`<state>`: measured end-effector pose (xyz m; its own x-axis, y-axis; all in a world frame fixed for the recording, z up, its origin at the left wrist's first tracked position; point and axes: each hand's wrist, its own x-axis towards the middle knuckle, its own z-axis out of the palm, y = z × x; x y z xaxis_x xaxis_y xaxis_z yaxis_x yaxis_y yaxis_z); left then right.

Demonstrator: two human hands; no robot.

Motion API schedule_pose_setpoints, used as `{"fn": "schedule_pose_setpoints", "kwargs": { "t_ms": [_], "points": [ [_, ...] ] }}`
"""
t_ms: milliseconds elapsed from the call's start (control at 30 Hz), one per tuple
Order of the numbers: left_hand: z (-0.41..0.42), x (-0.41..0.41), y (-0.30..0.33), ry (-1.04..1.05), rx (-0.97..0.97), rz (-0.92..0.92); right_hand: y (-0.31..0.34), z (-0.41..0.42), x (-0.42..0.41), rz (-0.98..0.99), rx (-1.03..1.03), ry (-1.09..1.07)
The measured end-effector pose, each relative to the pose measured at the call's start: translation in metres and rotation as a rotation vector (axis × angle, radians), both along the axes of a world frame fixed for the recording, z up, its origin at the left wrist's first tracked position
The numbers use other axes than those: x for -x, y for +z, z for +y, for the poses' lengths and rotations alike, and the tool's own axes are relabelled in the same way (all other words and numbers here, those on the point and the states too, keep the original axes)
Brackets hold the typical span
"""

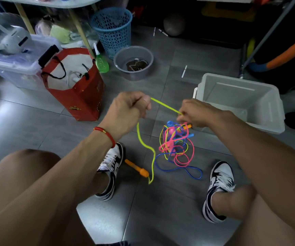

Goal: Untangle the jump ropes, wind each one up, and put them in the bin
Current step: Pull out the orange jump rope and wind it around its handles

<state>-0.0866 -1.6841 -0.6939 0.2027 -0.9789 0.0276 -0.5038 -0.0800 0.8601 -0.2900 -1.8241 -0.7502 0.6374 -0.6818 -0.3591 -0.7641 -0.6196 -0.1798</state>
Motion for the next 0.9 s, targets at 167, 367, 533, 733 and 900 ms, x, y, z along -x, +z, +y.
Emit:
{"fn": "schedule_pose_setpoints", "kwargs": {
  "t_ms": [167,367,533,733,900],
  "points": [
    [0.007,-0.021,0.003,0.232,-0.066,-0.021,0.011,-0.015,0.005,-0.101,0.158,-0.041],
    [0.014,-0.038,-0.012,0.046,-0.649,-0.382,0.048,-0.011,-0.008,-0.446,0.224,0.05],
    [0.003,0.0,-0.008,-0.134,-0.596,-0.255,0.055,0.003,-0.015,-0.456,0.032,0.099],
    [-0.005,0.024,-0.005,-0.156,-0.465,0.28,0.04,0.015,-0.029,-0.343,-0.008,0.195],
    [-0.011,0.008,-0.001,0.019,-0.066,0.201,0.02,-0.002,-0.012,-0.06,-0.01,0.03]
  ]
}}
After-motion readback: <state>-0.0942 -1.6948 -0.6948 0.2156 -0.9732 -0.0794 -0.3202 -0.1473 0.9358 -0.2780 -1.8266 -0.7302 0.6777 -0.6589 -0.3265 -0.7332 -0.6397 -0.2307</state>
